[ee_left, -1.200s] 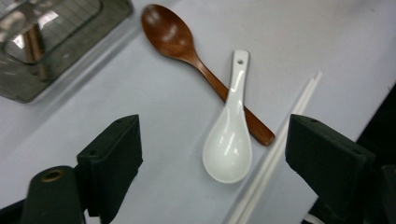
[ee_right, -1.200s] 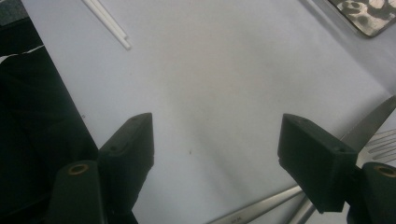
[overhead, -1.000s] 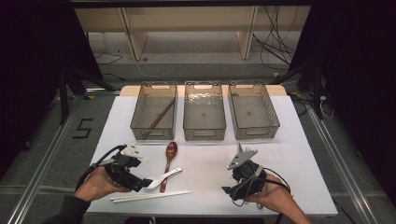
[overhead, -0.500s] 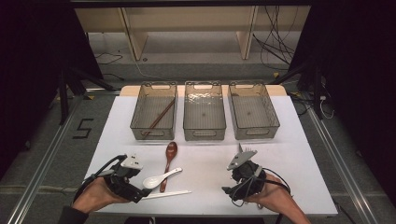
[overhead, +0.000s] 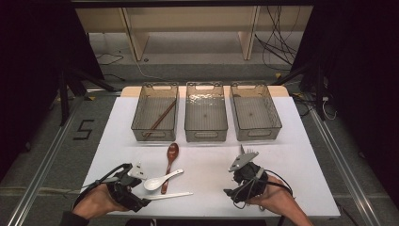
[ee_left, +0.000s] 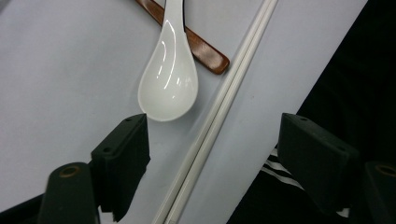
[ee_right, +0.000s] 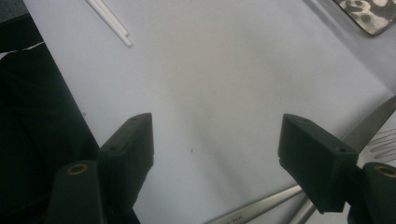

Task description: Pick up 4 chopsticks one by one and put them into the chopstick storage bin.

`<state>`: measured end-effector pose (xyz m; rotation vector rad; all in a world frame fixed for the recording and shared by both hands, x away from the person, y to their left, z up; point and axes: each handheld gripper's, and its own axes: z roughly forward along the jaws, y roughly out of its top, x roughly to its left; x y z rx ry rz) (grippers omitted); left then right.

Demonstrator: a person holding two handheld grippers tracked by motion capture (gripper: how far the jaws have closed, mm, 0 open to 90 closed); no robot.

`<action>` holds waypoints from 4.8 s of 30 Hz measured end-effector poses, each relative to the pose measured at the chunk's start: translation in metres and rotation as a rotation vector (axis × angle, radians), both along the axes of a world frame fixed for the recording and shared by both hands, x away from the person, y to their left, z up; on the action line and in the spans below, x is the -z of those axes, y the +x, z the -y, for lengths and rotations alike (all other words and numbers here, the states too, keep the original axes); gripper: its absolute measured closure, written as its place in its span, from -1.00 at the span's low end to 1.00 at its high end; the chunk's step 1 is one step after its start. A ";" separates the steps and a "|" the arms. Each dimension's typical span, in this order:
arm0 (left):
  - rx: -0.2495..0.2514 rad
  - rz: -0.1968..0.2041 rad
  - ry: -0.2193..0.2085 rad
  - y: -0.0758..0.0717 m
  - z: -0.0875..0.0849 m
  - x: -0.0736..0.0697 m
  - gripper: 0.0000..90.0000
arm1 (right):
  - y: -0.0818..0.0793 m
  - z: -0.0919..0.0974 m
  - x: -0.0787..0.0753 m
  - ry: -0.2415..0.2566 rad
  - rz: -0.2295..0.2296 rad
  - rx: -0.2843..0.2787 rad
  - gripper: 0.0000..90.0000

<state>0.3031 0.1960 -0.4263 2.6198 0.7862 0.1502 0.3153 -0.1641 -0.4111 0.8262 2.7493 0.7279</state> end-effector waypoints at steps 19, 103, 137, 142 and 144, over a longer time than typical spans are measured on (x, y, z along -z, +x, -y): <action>0.090 -0.040 0.072 -0.012 0.001 0.015 -0.03 | 0.000 -0.001 0.001 -0.004 -0.004 0.002 -0.39; 0.318 -0.078 0.185 -0.003 0.021 0.024 0.86 | -0.001 -0.003 0.004 -0.013 -0.034 -0.026 -0.36; -0.036 0.158 -0.123 0.077 0.002 -0.052 0.86 | 0.002 0.000 0.001 0.010 -0.008 -0.006 -0.40; -0.081 0.188 -0.153 0.090 -0.001 -0.059 0.86 | 0.002 0.000 0.001 0.018 -0.007 0.012 -0.40; -0.092 0.201 -0.159 0.095 -0.002 -0.063 0.86 | 0.002 0.000 0.001 0.016 -0.005 0.012 -0.41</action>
